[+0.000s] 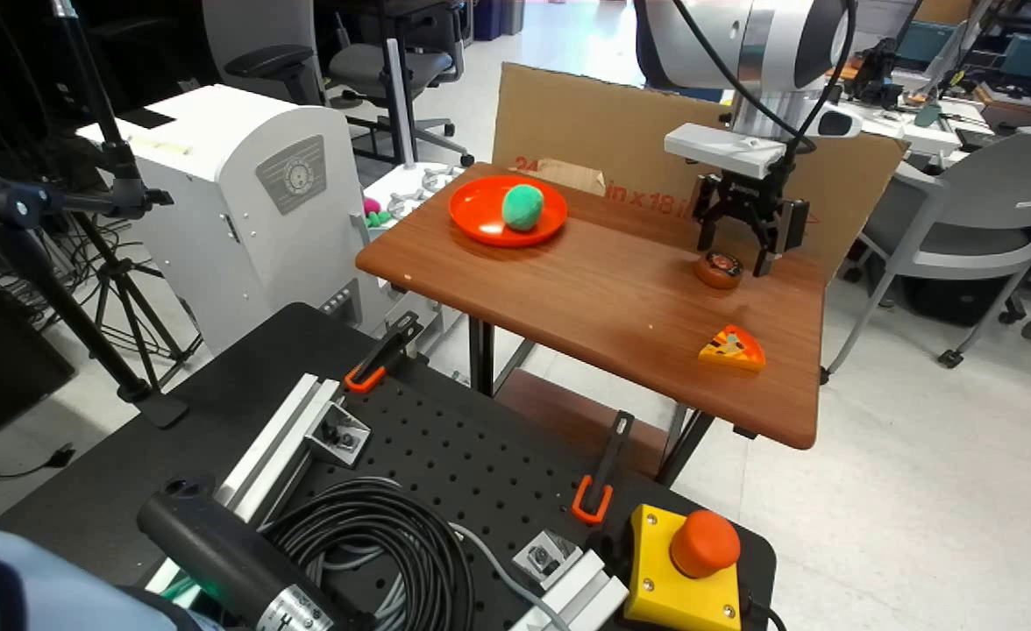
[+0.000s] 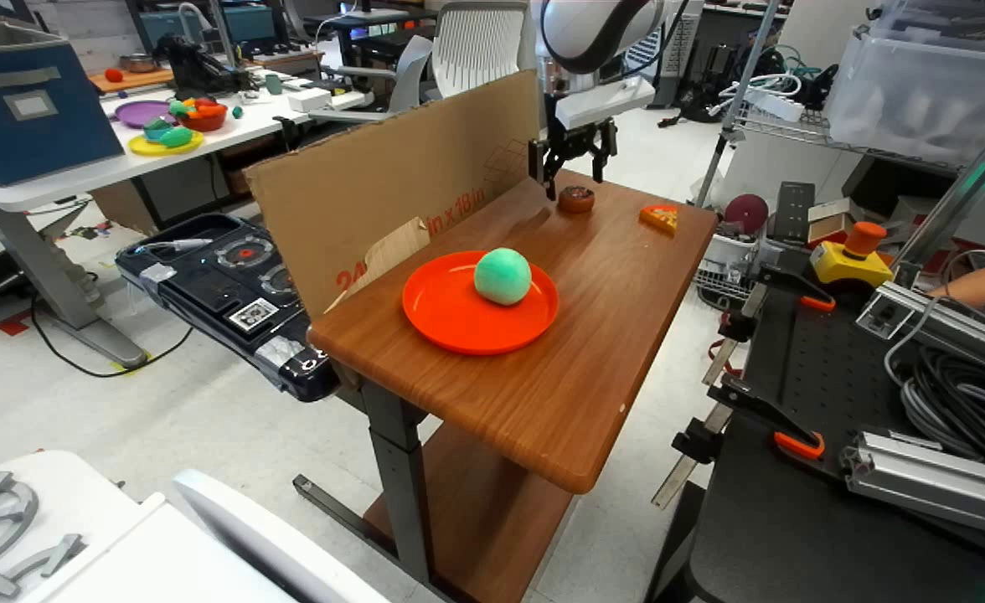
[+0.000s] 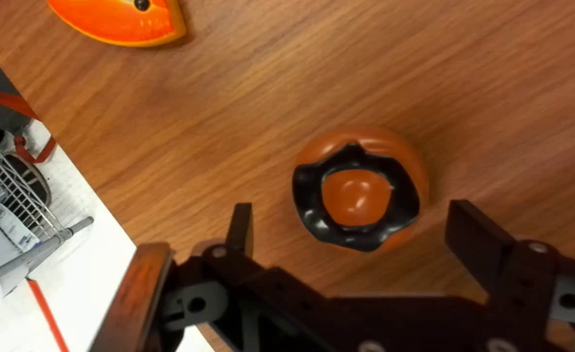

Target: Move the doughnut plush toy

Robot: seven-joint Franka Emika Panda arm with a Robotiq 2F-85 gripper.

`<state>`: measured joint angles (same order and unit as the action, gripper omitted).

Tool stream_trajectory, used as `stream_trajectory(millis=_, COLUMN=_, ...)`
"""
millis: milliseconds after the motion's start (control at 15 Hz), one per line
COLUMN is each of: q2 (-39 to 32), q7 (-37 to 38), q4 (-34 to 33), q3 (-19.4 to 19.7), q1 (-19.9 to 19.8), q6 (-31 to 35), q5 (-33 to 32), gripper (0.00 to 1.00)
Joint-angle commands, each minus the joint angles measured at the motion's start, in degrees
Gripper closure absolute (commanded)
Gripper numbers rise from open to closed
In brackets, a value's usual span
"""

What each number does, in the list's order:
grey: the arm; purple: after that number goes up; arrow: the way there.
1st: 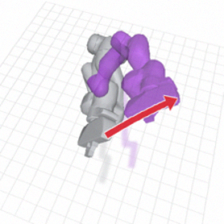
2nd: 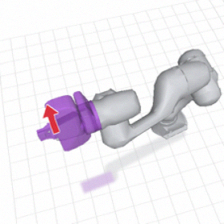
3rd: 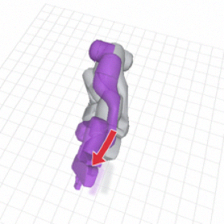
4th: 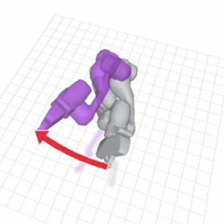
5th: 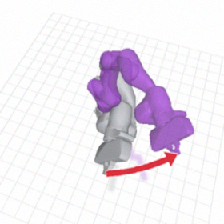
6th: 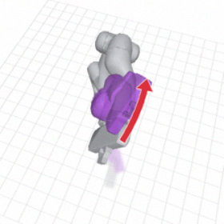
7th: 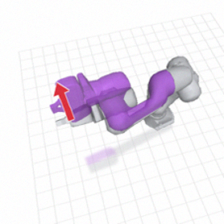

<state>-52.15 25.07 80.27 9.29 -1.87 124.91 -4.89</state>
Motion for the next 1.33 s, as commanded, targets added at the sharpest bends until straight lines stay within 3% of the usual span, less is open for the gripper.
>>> stream_trajectory(millis=0, q2=-3.12, q7=1.56, q4=-3.89, q3=1.64, q1=1.36, q6=-2.98, q5=-0.03, gripper=0.00)
stream_trajectory(millis=67, q2=-3.50, q7=1.63, q4=-4.08, q3=1.66, q1=1.43, q6=-3.48, q5=0.09, gripper=0.08)
stream_trajectory(millis=133, q2=-3.83, q7=1.59, q4=-4.40, q3=1.63, q1=1.48, q6=-4.06, q5=0.22, gripper=0.28)
stream_trajectory(millis=400, q2=-3.49, q7=1.82, q4=-5.29, q3=1.20, q1=1.58, q6=-5.98, q5=0.68, gripper=0.55)
stream_trajectory(millis=667, q2=2.30, q7=-0.51, q4=0.66, q3=-0.03, q1=2.21, q6=-6.14, q5=0.56, gripper=0.58)
stream_trajectory(millis=1000, q2=11.78, q7=-8.86, q4=16.24, q3=-3.05, q1=5.56, q6=-0.48, q5=-2.17, gripper=0.58)
stream_trajectory(millis=1267, q2=15.38, q7=-7.71, q4=28.79, q3=-2.41, q1=9.77, q6=7.64, q5=-7.85, gripper=0.58)
